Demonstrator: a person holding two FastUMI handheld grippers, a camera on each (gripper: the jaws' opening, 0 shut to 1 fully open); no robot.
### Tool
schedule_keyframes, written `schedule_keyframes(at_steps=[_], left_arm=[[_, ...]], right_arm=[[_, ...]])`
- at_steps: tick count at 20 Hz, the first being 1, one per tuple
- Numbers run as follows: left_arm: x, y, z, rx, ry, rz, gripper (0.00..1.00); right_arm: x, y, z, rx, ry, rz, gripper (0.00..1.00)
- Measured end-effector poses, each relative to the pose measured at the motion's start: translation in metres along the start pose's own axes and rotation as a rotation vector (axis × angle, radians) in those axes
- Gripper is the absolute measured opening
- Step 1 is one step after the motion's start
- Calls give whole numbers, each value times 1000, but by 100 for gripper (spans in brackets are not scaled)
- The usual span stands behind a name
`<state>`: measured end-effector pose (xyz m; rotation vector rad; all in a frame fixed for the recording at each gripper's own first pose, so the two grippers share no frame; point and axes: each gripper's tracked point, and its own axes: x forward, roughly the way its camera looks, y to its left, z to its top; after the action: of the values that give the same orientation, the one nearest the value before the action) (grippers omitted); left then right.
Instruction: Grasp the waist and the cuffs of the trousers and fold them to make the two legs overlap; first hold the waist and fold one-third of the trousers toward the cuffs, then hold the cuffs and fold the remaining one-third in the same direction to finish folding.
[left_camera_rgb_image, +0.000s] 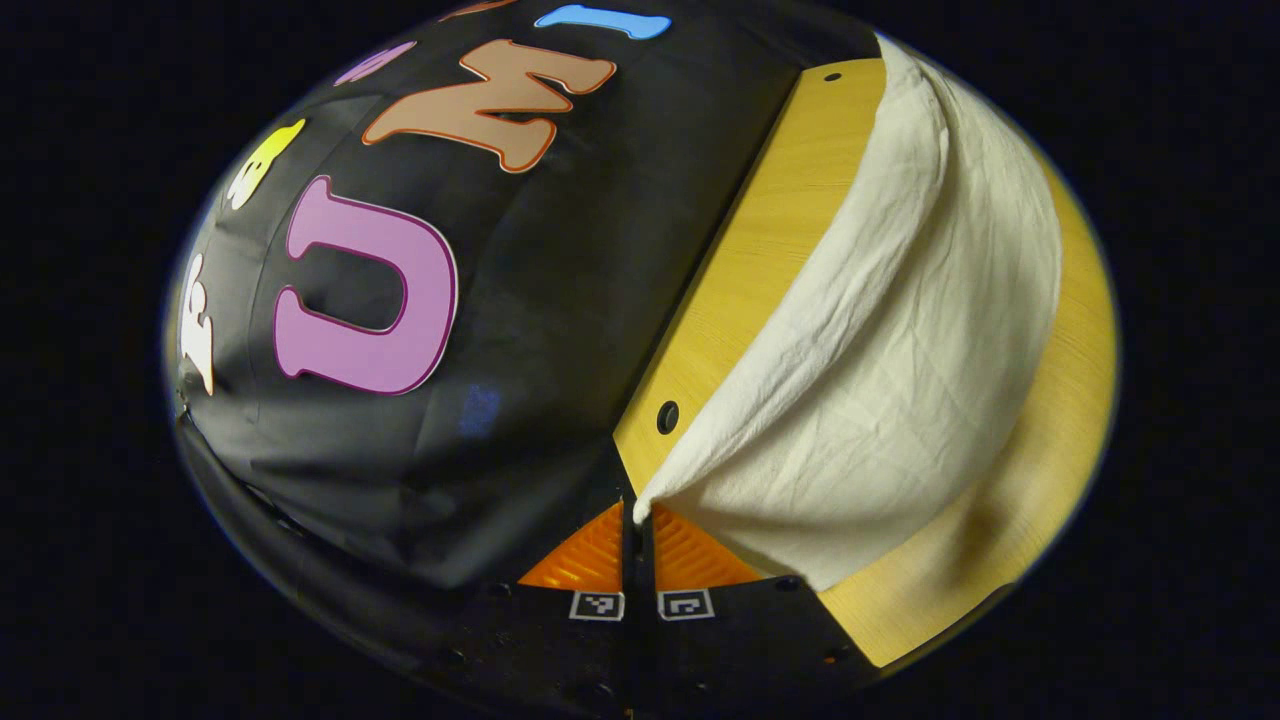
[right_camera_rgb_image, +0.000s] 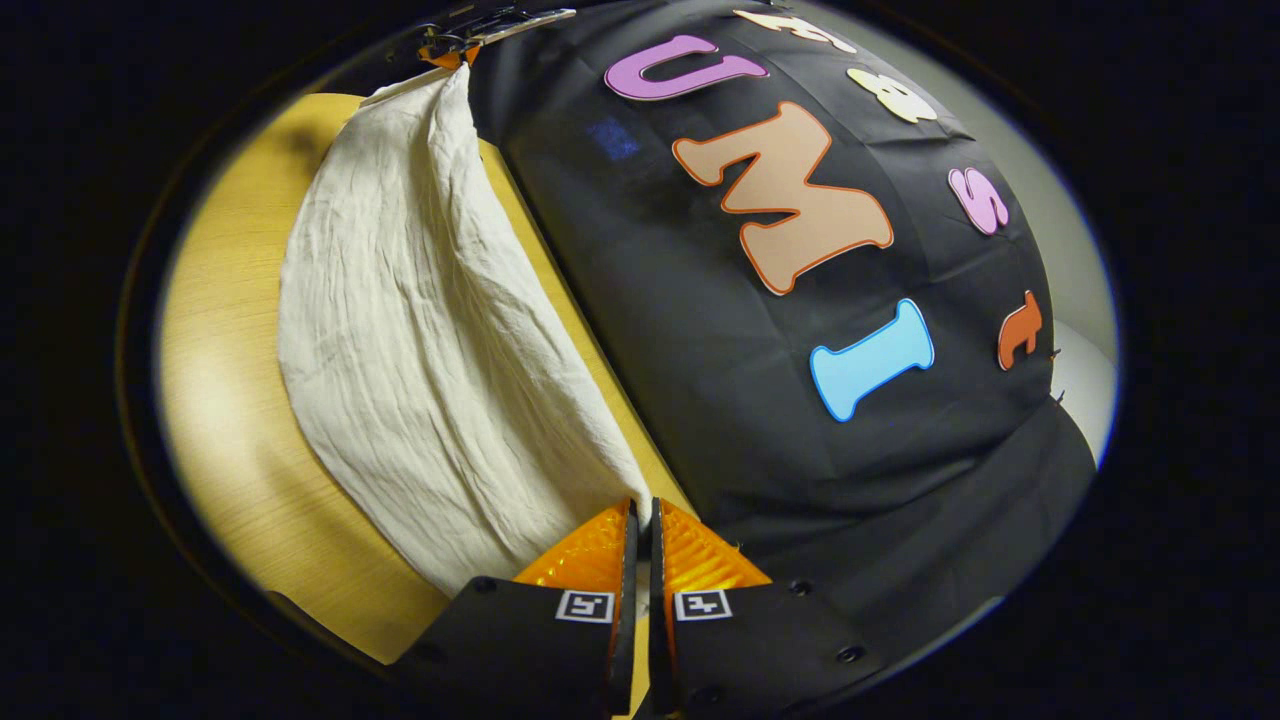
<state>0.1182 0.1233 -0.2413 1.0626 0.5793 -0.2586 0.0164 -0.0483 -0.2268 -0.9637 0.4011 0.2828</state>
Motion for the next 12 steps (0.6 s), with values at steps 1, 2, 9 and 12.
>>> schedule_keyframes(at_steps=[1, 2, 9, 12], left_arm=[[8, -1, 3, 11, -7, 1, 0], [16, -2, 5, 21, -11, 0, 0], [70, -44, 2, -19, -1, -69, 0], [83, -61, -4, -42, 21, -97, 0]], right_arm=[[7, 1, -1, -1, 14, 1, 8], [16, 5, 0, 7, 24, 11, 8], [77, 47, -26, 10, 127, 99, 8], [93, 66, -36, 6, 171, 115, 7]])
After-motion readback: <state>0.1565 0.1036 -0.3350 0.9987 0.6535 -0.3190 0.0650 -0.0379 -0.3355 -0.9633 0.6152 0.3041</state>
